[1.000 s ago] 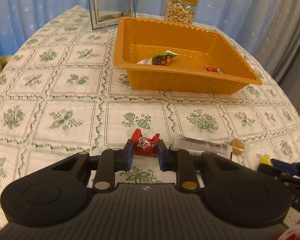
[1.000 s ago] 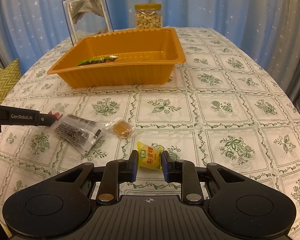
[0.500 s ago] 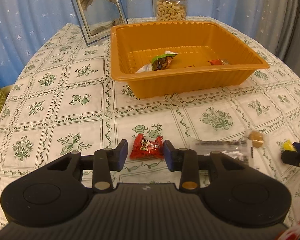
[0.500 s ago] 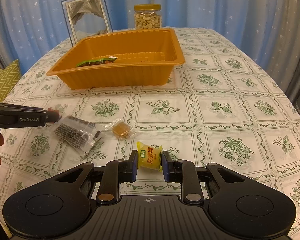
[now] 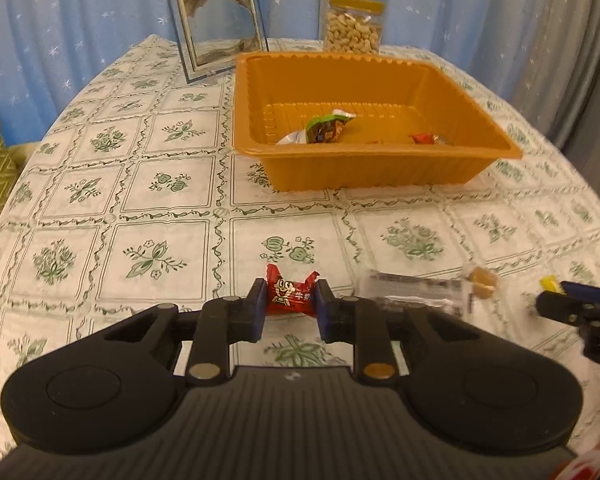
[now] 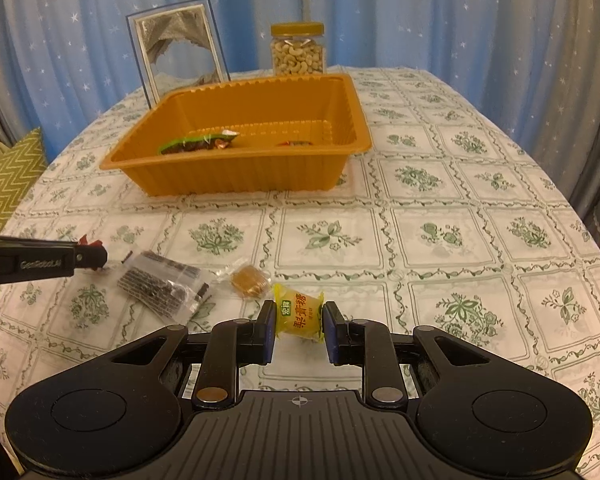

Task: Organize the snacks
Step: 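Carry the red and yellow candies over the orange tray with both tools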

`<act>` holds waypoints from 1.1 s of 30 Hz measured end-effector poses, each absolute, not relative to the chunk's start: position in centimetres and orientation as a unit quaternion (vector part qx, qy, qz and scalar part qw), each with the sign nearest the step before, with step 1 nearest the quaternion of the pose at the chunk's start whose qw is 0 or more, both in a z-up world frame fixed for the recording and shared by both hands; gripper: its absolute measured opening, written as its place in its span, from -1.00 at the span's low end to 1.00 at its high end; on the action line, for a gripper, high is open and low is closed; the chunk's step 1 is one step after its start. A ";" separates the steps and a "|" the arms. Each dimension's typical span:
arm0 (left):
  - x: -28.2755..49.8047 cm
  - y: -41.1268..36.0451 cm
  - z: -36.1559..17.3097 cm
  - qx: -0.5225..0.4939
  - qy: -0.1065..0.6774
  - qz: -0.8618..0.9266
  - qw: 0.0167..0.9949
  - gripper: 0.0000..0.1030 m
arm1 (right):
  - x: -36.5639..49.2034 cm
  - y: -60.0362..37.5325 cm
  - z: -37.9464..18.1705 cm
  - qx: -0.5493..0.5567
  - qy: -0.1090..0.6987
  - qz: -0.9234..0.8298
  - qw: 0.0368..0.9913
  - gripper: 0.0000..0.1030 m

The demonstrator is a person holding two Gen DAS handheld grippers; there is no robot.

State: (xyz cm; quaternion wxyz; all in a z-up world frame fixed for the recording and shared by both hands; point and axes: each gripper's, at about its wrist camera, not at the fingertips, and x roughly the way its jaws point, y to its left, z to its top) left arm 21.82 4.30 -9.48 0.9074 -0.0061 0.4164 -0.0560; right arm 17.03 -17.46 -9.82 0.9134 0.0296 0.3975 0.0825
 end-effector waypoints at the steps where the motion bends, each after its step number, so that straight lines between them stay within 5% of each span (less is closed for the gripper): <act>1: 21.6 4.3 -9.1 -0.009 0.415 -0.057 0.908 -0.57 | 17.0 -17.4 -9.6 0.030 0.395 0.084 0.914 -0.52; 19: 24.6 2.0 -2.4 -0.025 0.376 -0.082 0.923 -0.57 | 21.7 -17.4 -3.6 0.055 0.352 0.113 0.927 -0.52; 33: 30.7 1.1 -2.1 -0.014 0.375 -0.092 0.922 -0.57 | 29.5 -16.8 -1.4 0.047 0.347 0.133 0.927 -0.51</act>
